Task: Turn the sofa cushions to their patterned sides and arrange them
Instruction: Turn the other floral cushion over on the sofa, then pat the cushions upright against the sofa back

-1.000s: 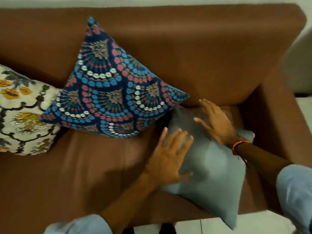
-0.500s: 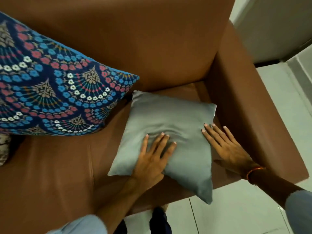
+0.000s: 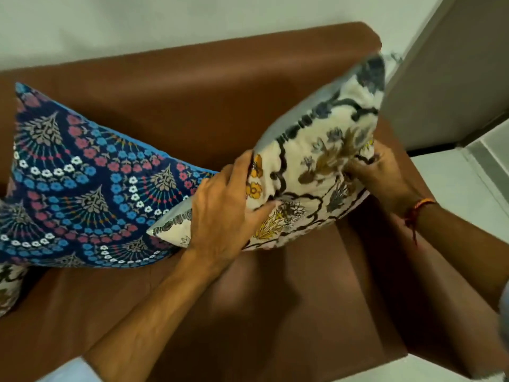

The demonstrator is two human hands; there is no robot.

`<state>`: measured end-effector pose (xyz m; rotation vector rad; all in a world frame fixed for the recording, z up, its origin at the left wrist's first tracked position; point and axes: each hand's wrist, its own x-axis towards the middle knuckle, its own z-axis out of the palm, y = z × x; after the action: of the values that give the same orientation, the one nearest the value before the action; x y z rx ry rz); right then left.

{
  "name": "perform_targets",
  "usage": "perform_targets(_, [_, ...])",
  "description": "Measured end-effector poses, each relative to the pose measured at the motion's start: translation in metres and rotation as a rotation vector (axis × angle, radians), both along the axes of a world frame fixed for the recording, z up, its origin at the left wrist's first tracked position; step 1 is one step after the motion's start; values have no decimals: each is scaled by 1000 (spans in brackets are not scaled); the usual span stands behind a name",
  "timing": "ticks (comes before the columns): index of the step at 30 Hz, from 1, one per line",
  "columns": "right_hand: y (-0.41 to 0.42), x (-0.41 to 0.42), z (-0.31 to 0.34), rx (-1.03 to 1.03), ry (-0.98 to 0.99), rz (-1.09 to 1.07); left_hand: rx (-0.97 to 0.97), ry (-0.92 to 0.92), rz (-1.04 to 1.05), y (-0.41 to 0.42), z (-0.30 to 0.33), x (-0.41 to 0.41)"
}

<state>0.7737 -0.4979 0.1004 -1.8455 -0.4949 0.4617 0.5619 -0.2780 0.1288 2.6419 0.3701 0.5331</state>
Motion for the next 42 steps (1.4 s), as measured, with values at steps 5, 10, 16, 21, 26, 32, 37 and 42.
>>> perform_targets(5, [18, 23, 21, -81, -119, -52, -344, 52, 52, 20, -7, 35])
perform_targets(10, [36, 42, 12, -234, -156, -60, -363, 135, 80, 36, -29, 65])
perform_targets(16, [34, 34, -2, -222, -284, -128, 69, 40, 134, 18, -36, 63])
perform_targets(21, [52, -3, -22, -182, -685, -90, 305, -116, -55, -34, -47, 86])
perform_targets(26, [60, -4, -44, -434, -918, -46, 438, 5, -33, -16, -68, 101])
perform_targets(32, [47, 16, -40, -390, -641, -200, 417, 63, 115, 47, -68, 90])
perform_targets(37, [68, -5, -6, -320, -655, -239, 381, -4, 216, 86, -54, 45])
perform_targets(42, [167, -90, 11, -283, -943, 91, 445, -67, 245, 127, -59, -37])
